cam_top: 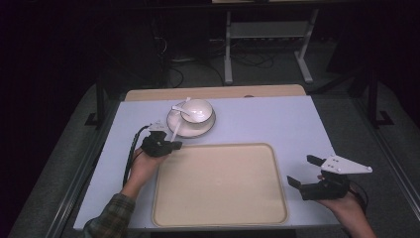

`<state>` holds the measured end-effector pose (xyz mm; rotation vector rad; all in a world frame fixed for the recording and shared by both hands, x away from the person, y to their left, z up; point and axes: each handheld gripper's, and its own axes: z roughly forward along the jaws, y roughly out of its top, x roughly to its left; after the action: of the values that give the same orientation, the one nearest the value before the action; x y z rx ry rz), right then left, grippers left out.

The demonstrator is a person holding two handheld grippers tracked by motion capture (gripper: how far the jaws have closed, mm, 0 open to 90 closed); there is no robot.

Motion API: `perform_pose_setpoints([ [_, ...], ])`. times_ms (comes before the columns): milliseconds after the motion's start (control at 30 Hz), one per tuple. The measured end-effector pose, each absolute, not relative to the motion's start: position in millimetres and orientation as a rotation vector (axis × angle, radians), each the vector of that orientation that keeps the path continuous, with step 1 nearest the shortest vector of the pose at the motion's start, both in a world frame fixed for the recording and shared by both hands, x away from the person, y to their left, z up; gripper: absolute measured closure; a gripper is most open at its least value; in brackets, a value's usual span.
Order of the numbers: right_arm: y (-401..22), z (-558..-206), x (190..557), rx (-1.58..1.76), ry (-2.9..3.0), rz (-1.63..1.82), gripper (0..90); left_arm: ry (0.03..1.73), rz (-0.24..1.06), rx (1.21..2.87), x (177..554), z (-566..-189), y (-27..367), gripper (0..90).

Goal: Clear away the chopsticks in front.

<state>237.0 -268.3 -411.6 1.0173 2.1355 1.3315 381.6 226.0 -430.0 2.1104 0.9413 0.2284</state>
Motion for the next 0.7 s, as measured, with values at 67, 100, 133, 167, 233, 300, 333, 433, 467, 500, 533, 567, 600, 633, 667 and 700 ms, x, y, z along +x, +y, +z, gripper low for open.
perform_pose_setpoints([
  [67, -268.2, -411.6, 237.0, 1.017, 2.136, 1.333, 1.2, 0.945, 0.232, 2.115, 382.6, -430.9, 226.6, 89.5],
  [100, -268.3, -411.6, 237.1, 1.016, 2.136, 1.332, 1.2, 0.950, 0.238, 2.119, 383.0, -431.8, 226.9, 89.5],
  [133, -268.3, -411.7, 237.0, 1.019, 2.137, 1.331, 1.2, 0.954, 0.244, 2.122, 383.3, -432.3, 227.2, 89.5],
  [167, -268.3, -411.8, 237.2, 1.019, 2.137, 1.330, 1.2, 0.954, 0.244, 2.122, 383.3, -432.3, 227.2, 89.5],
  [233, -268.3, -411.9, 237.4, 1.021, 2.140, 1.326, 1.2, 0.958, 0.253, 2.127, 384.4, -433.2, 229.2, 89.5],
  [300, -268.2, -412.0, 237.4, 1.022, 2.142, 1.324, 1.2, 0.969, 0.262, 2.131, 384.9, -433.7, 230.7, 89.5],
  [333, -268.2, -412.0, 237.4, 1.021, 2.143, 1.324, 1.3, 0.970, 0.263, 2.133, 385.6, -434.0, 232.1, 89.4],
  [433, -268.3, -411.9, 237.4, 1.020, 2.142, 1.324, 1.3, 0.991, 0.270, 2.126, 386.9, -434.2, 236.3, 89.2],
  [467, -268.3, -411.9, 237.3, 1.021, 2.143, 1.323, 1.2, 0.997, 0.271, 2.119, 387.3, -434.3, 238.0, 89.2],
  [500, -268.4, -411.9, 237.3, 1.020, 2.143, 1.323, 1.3, 1.004, 0.273, 2.116, 387.7, -434.2, 239.5, 89.2],
  [533, -268.4, -411.9, 237.3, 1.021, 2.143, 1.323, 1.2, 1.009, 0.278, 2.116, 388.2, -434.2, 241.2, 89.2],
  [567, -268.5, -411.9, 237.3, 1.021, 2.143, 1.323, 1.2, 1.018, 0.283, 2.114, 388.6, -434.3, 243.1, 89.3],
  [600, -268.6, -411.9, 237.3, 1.020, 2.143, 1.323, 1.3, 1.021, 0.288, 2.113, 388.9, -434.5, 244.1, 89.3],
  [633, -268.5, -411.9, 237.3, 1.020, 2.144, 1.322, 1.3, 1.023, 0.296, 2.116, 389.3, -434.6, 245.6, 89.3],
  [667, -268.5, -412.0, 237.4, 1.020, 2.145, 1.321, 1.2, 1.030, 0.302, 2.116, 389.7, -434.6, 247.1, 89.3],
  [700, -268.4, -412.1, 237.4, 1.019, 2.146, 1.319, 1.2, 1.034, 0.305, 2.114, 390.2, -434.6, 248.8, 89.3],
])
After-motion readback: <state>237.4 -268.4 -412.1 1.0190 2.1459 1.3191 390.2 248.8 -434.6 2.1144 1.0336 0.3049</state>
